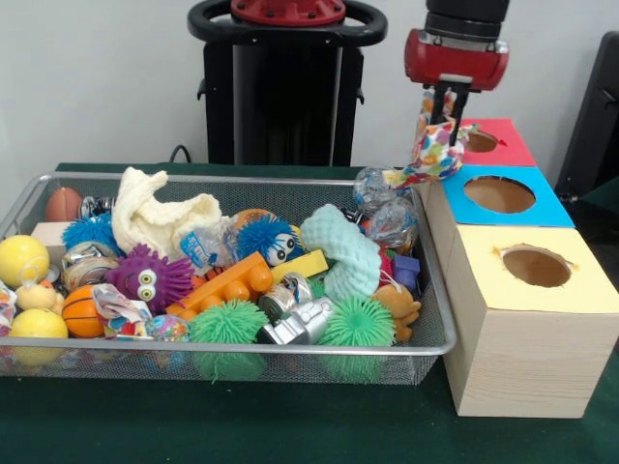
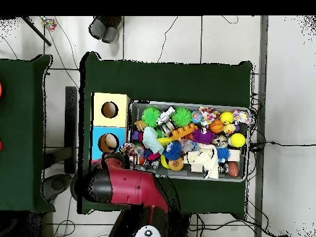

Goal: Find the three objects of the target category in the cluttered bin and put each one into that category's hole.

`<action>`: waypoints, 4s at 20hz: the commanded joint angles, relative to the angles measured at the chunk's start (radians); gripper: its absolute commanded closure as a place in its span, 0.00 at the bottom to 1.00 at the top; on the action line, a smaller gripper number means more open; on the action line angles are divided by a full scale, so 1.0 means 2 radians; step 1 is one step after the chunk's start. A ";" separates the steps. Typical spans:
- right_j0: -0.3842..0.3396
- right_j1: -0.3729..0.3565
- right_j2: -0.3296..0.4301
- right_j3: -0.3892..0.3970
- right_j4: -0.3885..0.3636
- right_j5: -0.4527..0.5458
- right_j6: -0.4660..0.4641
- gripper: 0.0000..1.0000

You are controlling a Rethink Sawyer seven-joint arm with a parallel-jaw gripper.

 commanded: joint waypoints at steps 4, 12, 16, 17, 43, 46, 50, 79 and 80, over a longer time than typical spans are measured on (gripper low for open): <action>0.038 0.057 -0.041 -0.103 0.037 0.101 0.160 1.00; 0.061 0.075 -0.067 -0.157 0.037 0.135 0.178 1.00; 0.062 0.063 -0.064 -0.180 0.042 0.171 0.181 1.00; 0.062 0.060 -0.063 -0.187 0.043 0.182 0.180 1.00; -0.044 0.230 -0.045 -0.459 0.028 0.247 0.144 1.00; -0.034 0.249 -0.071 -0.481 0.009 0.232 0.148 1.00; -0.008 0.220 -0.084 -0.437 0.001 0.219 0.150 1.00; 0.014 0.152 -0.054 -0.323 -0.013 0.187 0.090 1.00; 0.021 0.160 -0.071 -0.335 -0.026 0.187 0.094 1.00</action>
